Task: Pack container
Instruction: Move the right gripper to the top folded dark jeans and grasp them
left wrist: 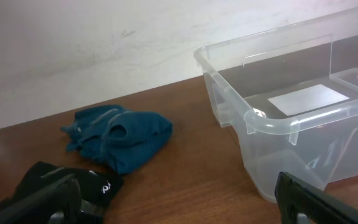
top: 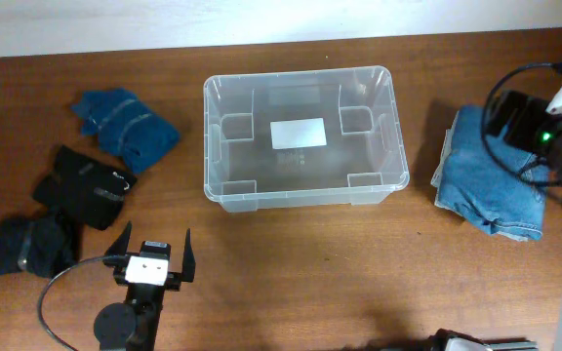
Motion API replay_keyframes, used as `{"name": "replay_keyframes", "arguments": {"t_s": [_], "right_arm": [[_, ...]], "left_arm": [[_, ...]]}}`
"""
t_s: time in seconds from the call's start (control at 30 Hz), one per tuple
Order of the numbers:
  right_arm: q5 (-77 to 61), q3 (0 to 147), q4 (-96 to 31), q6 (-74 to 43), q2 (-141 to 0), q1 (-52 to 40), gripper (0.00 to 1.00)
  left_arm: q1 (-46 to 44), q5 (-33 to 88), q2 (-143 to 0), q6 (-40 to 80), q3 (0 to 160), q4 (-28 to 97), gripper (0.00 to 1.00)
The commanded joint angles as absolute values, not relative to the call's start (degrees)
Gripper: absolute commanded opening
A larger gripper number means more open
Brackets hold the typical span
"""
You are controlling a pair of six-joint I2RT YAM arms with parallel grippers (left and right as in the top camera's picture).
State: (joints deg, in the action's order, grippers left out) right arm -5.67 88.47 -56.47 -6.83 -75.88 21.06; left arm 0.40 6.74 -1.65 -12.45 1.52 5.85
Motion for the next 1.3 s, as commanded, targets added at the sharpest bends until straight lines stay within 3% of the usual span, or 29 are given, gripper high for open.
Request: {"name": "replay_keyframes", "arguments": {"t_s": [0.0, 0.2, 0.47, 0.73, 1.27], "right_arm": [[-10.3, 89.6, -56.8, -3.3, -81.4, 27.2, 0.99], [-21.7, 89.6, -55.7, 0.1, -93.5, 39.0, 0.98], [-33.0, 89.6, -55.6, 10.6, -107.1, 47.6, 0.98], [-33.8, 89.5, -56.2, 19.1, -114.1, 48.5, 1.00], [-31.1, 88.9, -53.3, 19.0, -119.5, 50.2, 1.00]], "left_arm": [[0.5, 7.9, -1.7, -13.0, 1.8, 6.5, 0.99], [0.5, 7.9, -1.7, -13.0, 1.8, 6.5, 0.99], [0.5, 7.9, -1.7, -13.0, 1.8, 6.5, 0.99], [0.5, 7.9, -1.7, -13.0, 1.8, 6.5, 0.99], [0.5, 7.9, -1.7, -13.0, 1.8, 6.5, 0.99]]}}
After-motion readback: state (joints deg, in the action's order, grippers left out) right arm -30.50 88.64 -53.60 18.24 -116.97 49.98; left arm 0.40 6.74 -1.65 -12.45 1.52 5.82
